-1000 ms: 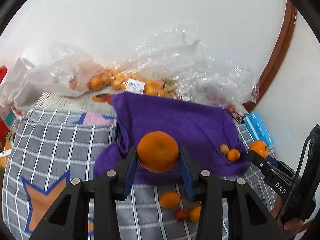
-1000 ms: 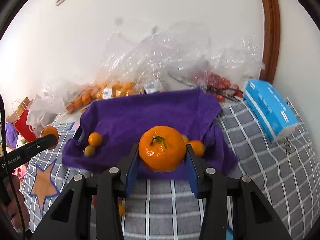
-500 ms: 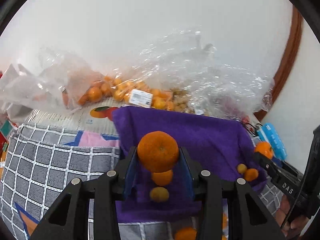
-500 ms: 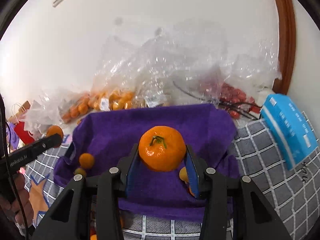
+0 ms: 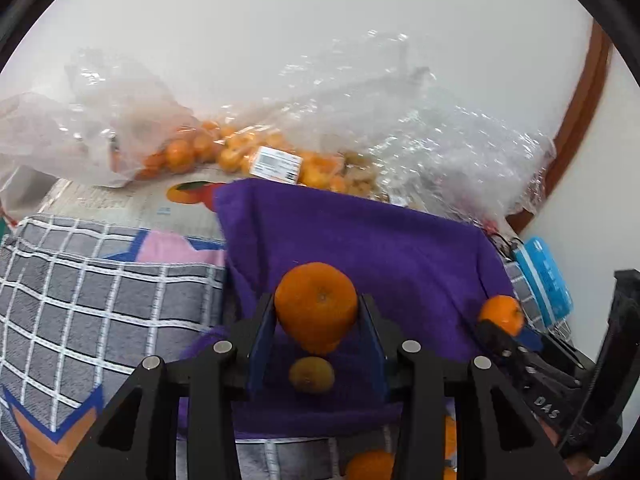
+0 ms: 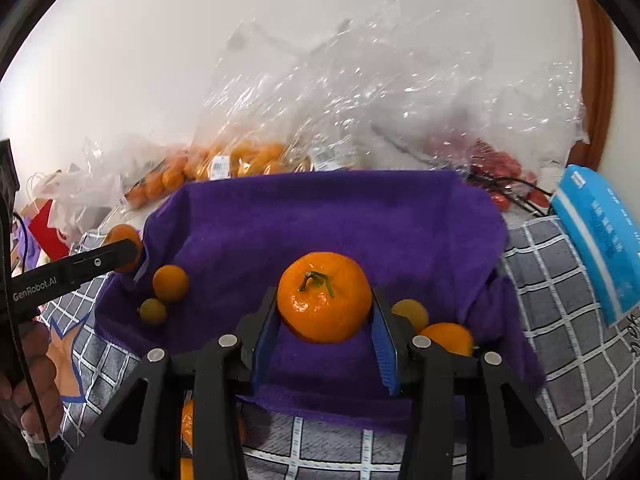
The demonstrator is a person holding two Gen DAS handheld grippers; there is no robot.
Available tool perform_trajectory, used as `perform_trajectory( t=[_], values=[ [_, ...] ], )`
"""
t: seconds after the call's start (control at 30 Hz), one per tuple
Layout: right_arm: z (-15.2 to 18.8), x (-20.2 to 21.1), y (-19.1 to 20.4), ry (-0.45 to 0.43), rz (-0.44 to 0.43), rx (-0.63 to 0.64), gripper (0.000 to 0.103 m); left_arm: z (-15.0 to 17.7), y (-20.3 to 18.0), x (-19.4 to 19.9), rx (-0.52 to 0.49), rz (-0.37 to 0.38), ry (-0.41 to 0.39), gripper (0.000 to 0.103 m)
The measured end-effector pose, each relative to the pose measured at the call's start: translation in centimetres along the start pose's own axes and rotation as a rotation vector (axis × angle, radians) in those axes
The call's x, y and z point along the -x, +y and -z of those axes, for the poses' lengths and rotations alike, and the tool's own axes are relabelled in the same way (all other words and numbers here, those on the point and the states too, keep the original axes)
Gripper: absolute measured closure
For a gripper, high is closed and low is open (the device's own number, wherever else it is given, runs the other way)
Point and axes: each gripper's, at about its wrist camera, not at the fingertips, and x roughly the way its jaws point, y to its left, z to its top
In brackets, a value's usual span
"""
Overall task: Organize fruits
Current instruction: 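Lift both held fruits and carry them over the purple towel, then lower both fruits onto the towel and open both tools to release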
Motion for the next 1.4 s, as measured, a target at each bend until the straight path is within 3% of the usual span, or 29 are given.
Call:
perform_trajectory(
  t=[0.23, 0.4, 0.63, 1.4],
  values=[
    [0.2, -0.5, -0.6, 0.019, 0.016, -0.023, 0.06, 0.9, -3.0, -0.7, -0.066, 0.074, 0.027, 0.064],
    [0.4, -0.9, -0.6, 0.032, 0.047, -0.012, 0.06, 2.0, -4.4, -1.8, -0.113, 0.046, 0.059, 0.064],
    [0.8, -1.3, -0.9, 0.043, 0.072, 0.0, 0.059, 2.5, -4.0, -3.1, -0.097, 0.002, 0.101, 0.064],
    [0.8, -1.0, -1.4, 0.032, 0.054, -0.006, 0.057, 3.3, -5.1, -3.3, -0.176, -0.051, 0.056, 0.063]
  ],
)
